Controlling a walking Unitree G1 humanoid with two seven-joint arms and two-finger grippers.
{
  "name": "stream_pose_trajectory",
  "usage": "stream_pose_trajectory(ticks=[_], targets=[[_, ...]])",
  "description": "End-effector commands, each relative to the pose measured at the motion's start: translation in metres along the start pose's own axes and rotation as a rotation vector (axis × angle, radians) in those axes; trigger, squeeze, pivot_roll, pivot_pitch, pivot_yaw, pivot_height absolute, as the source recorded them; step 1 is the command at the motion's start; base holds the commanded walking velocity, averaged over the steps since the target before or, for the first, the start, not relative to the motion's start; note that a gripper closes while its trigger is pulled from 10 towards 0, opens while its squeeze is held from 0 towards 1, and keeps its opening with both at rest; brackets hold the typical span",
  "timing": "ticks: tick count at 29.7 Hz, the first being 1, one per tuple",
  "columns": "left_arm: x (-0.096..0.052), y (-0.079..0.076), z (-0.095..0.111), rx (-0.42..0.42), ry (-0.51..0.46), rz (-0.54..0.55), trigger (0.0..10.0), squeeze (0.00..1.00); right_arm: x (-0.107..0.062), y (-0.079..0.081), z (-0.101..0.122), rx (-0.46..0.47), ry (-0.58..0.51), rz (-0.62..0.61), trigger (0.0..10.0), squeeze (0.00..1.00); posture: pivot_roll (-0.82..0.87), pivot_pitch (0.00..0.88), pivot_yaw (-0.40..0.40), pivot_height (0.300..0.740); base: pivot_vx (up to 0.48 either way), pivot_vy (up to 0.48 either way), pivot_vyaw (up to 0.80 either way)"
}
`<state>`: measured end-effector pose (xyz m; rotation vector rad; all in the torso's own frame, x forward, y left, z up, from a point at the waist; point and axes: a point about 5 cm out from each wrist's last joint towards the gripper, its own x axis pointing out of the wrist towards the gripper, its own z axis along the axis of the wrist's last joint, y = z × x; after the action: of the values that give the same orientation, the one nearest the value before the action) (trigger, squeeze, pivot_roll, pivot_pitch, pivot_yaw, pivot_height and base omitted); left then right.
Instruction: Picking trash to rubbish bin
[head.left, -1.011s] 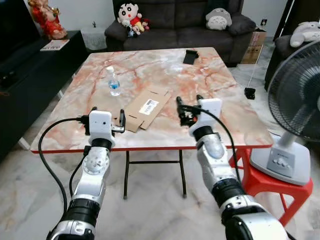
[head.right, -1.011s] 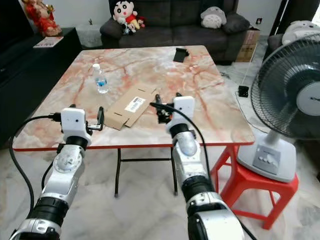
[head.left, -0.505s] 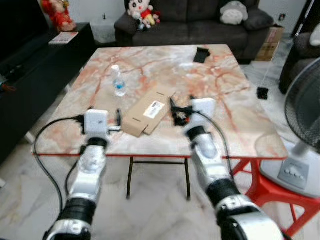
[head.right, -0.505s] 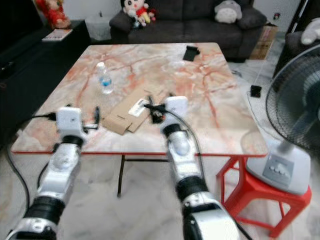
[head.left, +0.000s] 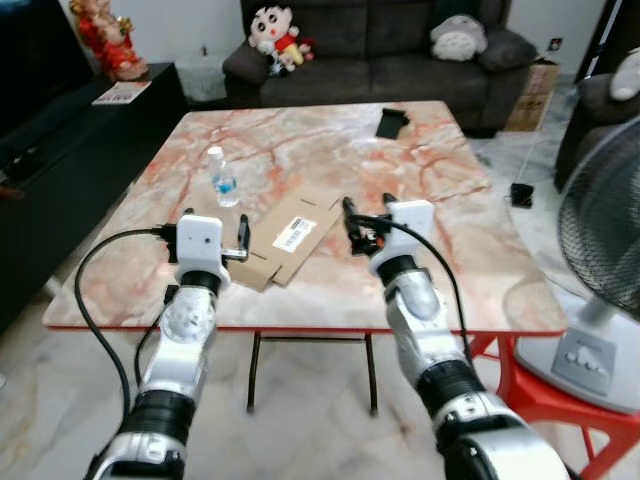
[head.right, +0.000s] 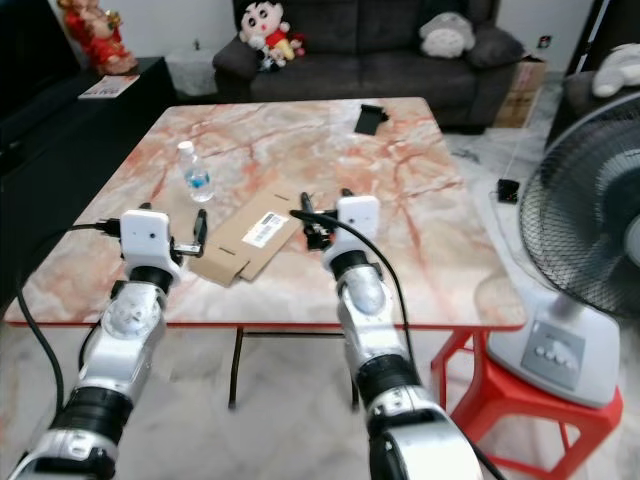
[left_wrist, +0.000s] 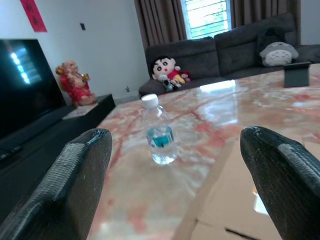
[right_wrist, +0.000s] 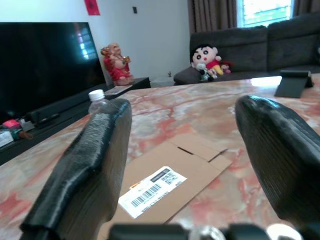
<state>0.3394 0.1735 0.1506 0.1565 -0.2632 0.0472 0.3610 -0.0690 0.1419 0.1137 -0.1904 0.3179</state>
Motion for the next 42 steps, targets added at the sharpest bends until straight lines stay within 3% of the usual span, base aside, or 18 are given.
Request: stream_pose_trajectory(ticks=[1,33,36,42], targets=[[0.000,-0.007,-0.001,-0.013,0.011,-0.024,10.0,0.00,0.002,-0.008,0.007,-0.009,-0.020,-0.020,10.0,0.00,0.10,0.000,0.078,0.740,0.319,0.000,0.00],[0.007,-0.010,0.004,-0.027,-0.001,-0.037,10.0,0.00,0.001,-0.011,0.006,-0.014,-0.012,-0.024,10.0,0.00,0.10,0.000,0.055,0.740,0.323,0.000,0.00],[0.010,-0.012,0.004,-0.029,0.017,-0.065,10.0,0.00,0.002,-0.011,0.007,-0.014,-0.013,-0.023,10.0,0.00,0.10,0.000,0.052,0.740,0.240,0.000,0.00],[0.012,-0.009,-0.012,0.056,0.136,-0.081,10.0,0.00,0.003,-0.010,0.008,-0.012,-0.014,-0.022,10.0,0.00,0.10,0.000,0.054,0.740,0.000,0.000,0.00]])
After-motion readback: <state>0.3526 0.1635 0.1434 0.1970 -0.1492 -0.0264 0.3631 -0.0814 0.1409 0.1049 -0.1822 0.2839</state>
